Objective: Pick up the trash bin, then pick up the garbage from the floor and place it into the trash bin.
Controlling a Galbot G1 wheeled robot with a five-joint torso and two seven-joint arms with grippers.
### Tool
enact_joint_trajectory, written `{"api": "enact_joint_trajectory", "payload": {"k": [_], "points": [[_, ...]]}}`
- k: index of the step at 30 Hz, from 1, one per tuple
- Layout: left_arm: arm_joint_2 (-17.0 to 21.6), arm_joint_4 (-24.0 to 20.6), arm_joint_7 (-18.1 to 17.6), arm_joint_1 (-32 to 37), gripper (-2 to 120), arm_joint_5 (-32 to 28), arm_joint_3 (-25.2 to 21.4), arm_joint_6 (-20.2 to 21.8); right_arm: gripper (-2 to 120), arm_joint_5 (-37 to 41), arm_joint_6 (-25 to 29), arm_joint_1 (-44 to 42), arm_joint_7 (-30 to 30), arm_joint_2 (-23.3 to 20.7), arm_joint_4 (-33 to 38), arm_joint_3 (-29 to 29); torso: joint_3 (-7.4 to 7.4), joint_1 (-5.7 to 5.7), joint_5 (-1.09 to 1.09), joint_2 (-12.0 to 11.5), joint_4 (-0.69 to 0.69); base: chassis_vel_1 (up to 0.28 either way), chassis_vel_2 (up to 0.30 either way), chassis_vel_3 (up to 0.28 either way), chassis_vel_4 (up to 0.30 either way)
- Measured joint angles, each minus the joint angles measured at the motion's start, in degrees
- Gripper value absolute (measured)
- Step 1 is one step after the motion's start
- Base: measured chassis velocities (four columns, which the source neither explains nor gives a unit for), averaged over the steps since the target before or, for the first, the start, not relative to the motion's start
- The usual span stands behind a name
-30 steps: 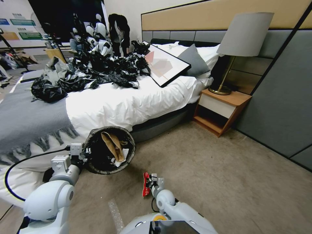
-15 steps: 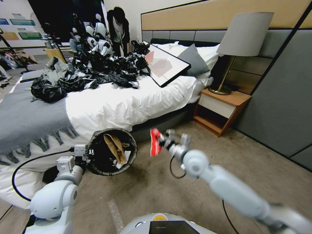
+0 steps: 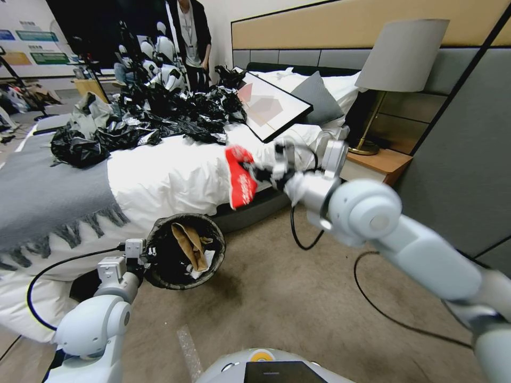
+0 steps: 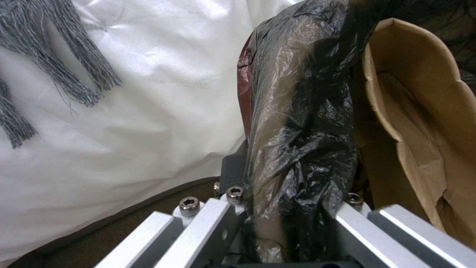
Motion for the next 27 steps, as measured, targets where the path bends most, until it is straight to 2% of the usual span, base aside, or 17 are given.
{"api": "enact_joint_trajectory", "payload": {"k": [7,16,27], "points": [[0.0,0.6,0.0,-0.3,0,0.1,0.0,0.0,0,3.4,-0.2,3.3,-0.9,4.0,-2.7,-4.4,0.0,0.0,-0.01,0.0,-0.01,0.0,0.0,0.0,0.0],[0.4,0.0,0.3,-0.3,0,-0.6,-0.2,0.0,0,-0.7,-0.9,0.3,-1.1,10.3,-6.1,-13.1,0.0,0.0,-0.01,0.0,0.0,0.0,0.0,0.0,0.0],[0.2,-1.7,0.4,-0.2,0,-0.8,-0.6,0.0,0,-8.6,-1.8,-6.9,-2.7,9.6,-9.8,-18.8,0.0,0.0,0.0,0.0,-0.02,0.0,0.0,0.0,0.0]]}}
